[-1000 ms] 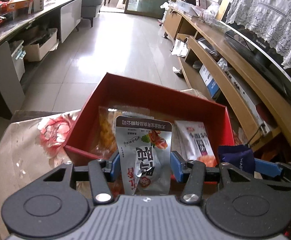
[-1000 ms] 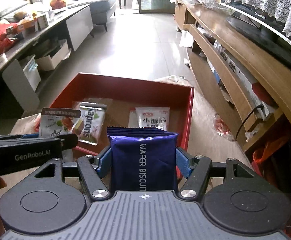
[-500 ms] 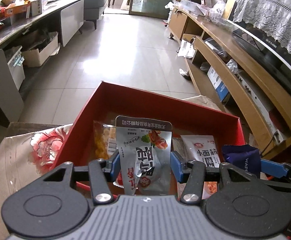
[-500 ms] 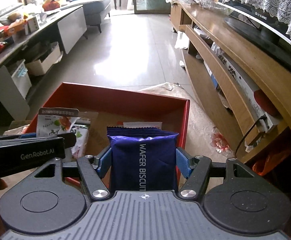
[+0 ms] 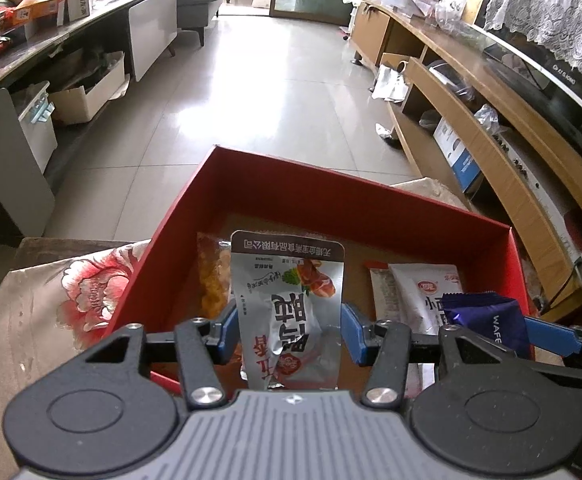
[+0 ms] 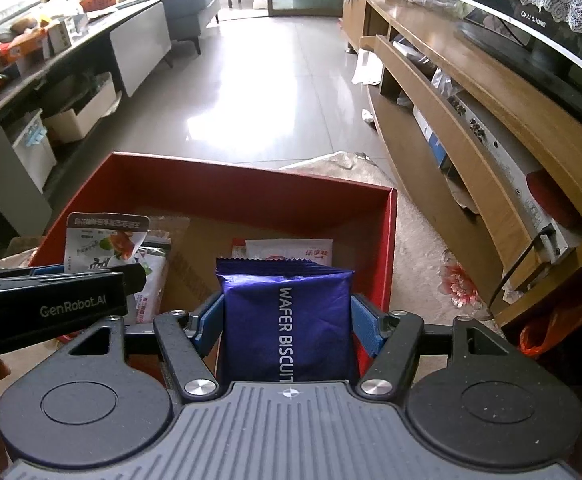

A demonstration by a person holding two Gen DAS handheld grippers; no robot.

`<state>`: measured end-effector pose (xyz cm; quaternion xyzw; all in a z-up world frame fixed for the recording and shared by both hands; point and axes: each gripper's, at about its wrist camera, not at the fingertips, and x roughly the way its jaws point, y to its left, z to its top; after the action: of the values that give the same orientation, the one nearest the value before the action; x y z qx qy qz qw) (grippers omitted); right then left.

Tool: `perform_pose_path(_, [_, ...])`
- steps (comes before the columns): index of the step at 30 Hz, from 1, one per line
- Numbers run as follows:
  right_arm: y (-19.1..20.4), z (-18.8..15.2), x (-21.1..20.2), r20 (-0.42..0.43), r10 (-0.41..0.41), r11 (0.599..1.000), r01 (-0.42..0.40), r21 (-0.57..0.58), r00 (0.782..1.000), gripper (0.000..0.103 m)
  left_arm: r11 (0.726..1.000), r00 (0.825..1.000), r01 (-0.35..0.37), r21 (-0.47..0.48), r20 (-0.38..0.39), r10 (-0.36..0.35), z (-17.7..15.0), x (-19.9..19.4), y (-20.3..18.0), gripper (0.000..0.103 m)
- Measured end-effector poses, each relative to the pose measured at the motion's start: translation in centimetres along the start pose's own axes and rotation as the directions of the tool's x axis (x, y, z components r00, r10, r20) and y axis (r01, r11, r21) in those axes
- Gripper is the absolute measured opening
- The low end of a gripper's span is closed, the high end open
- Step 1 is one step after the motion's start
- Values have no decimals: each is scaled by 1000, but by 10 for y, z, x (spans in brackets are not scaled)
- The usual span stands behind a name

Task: Organize snacks
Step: 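Lower both packs into the red box and open both grippers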

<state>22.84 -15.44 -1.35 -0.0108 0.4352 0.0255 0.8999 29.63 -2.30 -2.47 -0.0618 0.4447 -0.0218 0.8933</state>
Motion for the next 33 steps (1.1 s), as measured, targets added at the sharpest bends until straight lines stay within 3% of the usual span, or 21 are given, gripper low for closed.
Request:
perform_pose_path(16, [-5,-1,-4,14,-12,1000,12,23,1000,79,1000,1000,8,-14,10,-8,0,-12,2,60])
perform_pose_path(33, [0,-14,-43,65,-39,999,39,3,997,80,999,998,46,-20,52,-45,-19,-53,9,64])
